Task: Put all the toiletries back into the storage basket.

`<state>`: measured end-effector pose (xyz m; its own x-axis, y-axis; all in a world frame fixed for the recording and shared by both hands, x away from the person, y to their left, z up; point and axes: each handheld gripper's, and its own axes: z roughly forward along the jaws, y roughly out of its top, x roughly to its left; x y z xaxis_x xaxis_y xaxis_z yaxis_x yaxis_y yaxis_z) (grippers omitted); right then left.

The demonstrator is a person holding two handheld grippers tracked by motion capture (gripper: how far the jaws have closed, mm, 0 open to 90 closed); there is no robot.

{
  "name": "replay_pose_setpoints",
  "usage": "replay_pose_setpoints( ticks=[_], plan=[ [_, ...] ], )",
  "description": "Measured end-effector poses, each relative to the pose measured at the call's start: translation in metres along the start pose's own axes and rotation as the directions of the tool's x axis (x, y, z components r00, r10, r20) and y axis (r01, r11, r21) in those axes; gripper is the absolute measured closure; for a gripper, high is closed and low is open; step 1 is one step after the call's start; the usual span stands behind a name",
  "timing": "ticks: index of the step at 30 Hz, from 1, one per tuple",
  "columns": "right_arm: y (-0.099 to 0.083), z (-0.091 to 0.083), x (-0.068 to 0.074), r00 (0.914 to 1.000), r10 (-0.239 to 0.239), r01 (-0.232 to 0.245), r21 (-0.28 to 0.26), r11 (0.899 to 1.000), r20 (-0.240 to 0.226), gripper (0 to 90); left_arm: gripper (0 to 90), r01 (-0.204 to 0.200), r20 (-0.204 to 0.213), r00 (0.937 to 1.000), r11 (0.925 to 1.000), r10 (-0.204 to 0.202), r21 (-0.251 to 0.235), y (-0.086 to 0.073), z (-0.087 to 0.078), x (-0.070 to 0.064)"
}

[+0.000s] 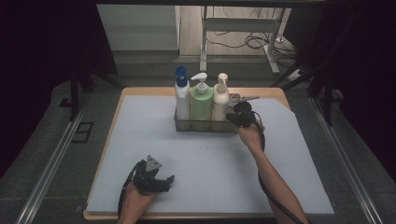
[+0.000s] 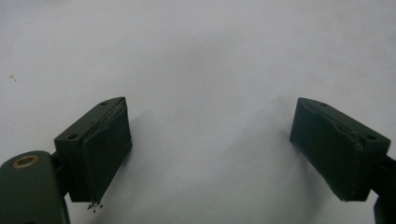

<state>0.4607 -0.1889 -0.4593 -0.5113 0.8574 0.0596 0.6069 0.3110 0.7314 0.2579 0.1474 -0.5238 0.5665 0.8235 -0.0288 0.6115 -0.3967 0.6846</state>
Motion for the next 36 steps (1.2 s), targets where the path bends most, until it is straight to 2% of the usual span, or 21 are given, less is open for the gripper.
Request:
replay_pose_setpoints(
  ticks=[11,17,23,25,31,36],
  plan=[
    [0.001,-0.002,0.005,1.0000,-0.004,0.004,0.009,1.000,-0.006,89.9,12.1,0.000,0.000,1.0000,1.0000,0.000,0.000,0.000,0.000,0.000],
    [0.000,-0.002,0.002,0.9998,0.005,-0.005,0.001,1.000,-0.019,89.1,12.1,0.002,0.001,1.0000,1.0000,-0.002,-0.001,0.000,0.000,0.000],
    [-0.001,-0.005,-0.003,1.0000,0.005,-0.005,0.002,1.000,-0.004,77.8,12.1,0.002,0.001,1.0000,1.0000,-0.002,-0.002,0.000,0.000,0.000],
    [-0.001,-0.006,-0.005,0.9999,0.007,-0.007,0.007,1.000,-0.015,75.3,12.1,0.002,0.001,1.0000,1.0000,-0.002,-0.002,0.000,0.000,0.000],
    [-0.001,-0.010,-0.003,0.9996,-0.027,0.027,0.005,1.000,0.010,67.8,12.1,0.002,0.001,1.0000,1.0000,-0.002,-0.002,0.000,0.000,0.000],
    [-0.002,-0.016,-0.005,0.9994,-0.029,0.029,-0.003,1.000,0.018,59.4,12.1,0.000,0.000,1.0000,1.0000,0.000,0.000,0.000,0.000,0.000]
  ],
)
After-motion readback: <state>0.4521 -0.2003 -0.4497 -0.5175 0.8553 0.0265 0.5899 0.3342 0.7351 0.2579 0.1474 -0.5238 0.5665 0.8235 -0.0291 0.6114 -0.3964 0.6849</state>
